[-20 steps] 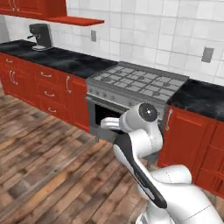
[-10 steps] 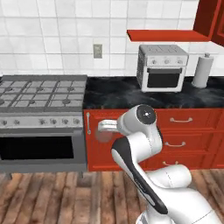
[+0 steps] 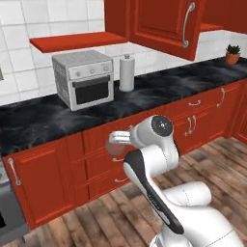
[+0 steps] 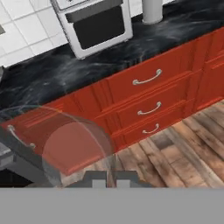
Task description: Move the glass cup from next to the sink to the open cabinet. Then, move the bowl with the potato to the fridge to clear the area for faucet cleaning.
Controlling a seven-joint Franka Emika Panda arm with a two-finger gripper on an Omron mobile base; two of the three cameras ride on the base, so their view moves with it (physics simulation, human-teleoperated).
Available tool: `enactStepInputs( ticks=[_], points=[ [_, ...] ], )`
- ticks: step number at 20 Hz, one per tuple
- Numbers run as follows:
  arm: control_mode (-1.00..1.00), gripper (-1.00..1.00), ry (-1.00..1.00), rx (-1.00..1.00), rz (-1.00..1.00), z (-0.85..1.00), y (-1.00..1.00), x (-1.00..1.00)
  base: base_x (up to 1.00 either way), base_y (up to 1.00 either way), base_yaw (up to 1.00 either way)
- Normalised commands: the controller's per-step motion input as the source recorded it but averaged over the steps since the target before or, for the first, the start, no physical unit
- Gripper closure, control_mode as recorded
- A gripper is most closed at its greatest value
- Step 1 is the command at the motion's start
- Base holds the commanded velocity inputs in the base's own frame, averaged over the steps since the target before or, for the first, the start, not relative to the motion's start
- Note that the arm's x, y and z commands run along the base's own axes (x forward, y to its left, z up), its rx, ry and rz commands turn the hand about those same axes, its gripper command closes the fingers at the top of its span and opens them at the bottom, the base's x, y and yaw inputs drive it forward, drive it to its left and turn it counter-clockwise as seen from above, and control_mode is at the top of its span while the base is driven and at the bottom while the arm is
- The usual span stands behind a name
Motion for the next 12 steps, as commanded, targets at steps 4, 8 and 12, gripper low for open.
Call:
enactStepInputs(
  ticks=[4,8,12],
  points=[
    [1.00,1.00,0.00,0.00,0.00,0.00,0.00,0.00,0.59,-0.59,-0.69],
    [1.00,1.00,0.00,0.00,0.00,0.00,0.00,0.00,0.97,-0.63,-0.33],
    [1.00,1.00,0.00,0.00,0.00,0.00,0.00,0.00,1.00,-0.82,-0.01]
  ],
)
